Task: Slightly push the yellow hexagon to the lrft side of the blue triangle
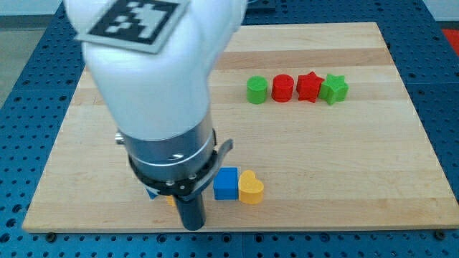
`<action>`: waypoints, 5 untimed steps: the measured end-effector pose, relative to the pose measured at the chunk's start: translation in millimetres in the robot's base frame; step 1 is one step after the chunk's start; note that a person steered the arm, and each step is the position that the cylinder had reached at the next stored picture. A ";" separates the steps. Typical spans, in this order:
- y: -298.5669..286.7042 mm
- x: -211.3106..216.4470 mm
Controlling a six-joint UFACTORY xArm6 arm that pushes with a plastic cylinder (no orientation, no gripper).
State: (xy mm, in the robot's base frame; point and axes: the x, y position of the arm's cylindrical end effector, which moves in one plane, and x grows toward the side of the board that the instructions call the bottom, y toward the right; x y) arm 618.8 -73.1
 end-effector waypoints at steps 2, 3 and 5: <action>-40.6 -1.0; -42.5 -1.4; -42.6 -18.2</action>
